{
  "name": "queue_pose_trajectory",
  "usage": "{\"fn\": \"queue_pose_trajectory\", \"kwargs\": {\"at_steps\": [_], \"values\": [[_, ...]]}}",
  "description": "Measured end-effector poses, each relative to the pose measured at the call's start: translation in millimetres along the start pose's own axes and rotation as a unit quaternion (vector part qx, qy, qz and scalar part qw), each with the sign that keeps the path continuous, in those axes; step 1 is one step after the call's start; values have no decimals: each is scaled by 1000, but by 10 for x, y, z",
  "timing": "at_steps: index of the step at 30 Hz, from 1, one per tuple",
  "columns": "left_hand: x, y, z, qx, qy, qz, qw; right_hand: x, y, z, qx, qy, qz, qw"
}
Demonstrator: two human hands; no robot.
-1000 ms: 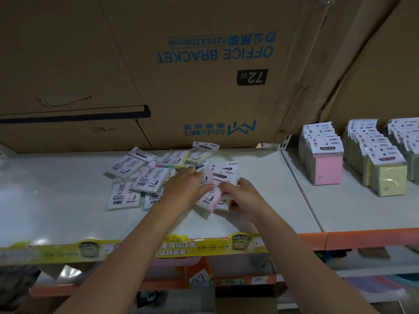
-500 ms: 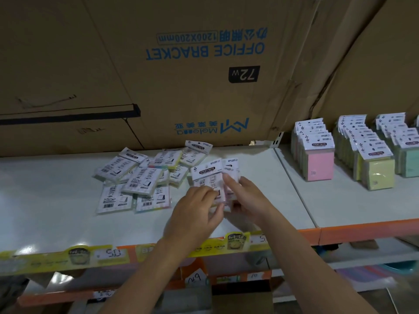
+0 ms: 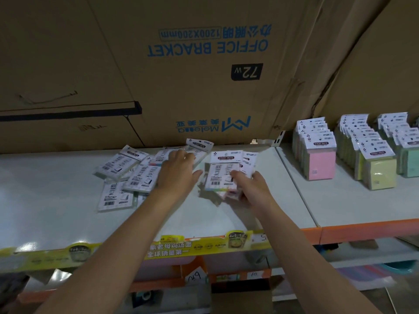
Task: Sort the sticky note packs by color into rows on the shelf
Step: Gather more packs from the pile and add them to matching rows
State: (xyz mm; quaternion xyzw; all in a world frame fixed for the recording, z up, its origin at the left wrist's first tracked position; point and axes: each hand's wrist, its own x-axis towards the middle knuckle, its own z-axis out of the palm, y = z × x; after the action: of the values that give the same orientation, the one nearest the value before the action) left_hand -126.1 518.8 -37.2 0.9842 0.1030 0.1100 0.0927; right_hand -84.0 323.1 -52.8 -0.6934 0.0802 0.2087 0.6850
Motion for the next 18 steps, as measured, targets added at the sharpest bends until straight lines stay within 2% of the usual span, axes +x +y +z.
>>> {"fn": "queue_pose_trajectory", "kwargs": {"at_steps": [4,7,10,13,15,17,18], "values": [[276,-114,37,87,-13,-28,996,23,3,-19,-2,-18,11,1000],[406,-60,82,138,-42,17,989,32,-15,-30,3,-26,24,999],[505,-12,95,180,-75,25,981,35,-12,-64,30,-27,31,999],[476,27,11,227,-40,41,972,30,16,-95,-2,-7,6,1000],[337,83,-79,197,27,66,978,18,25,-97,-36,12,-13,999],[114,211,-132,103,98,78,987,3,13,-74,-28,20,-19,999],[1,302,-143,50,104,66,991,-1,5,-60,-17,19,-23,999]]}}
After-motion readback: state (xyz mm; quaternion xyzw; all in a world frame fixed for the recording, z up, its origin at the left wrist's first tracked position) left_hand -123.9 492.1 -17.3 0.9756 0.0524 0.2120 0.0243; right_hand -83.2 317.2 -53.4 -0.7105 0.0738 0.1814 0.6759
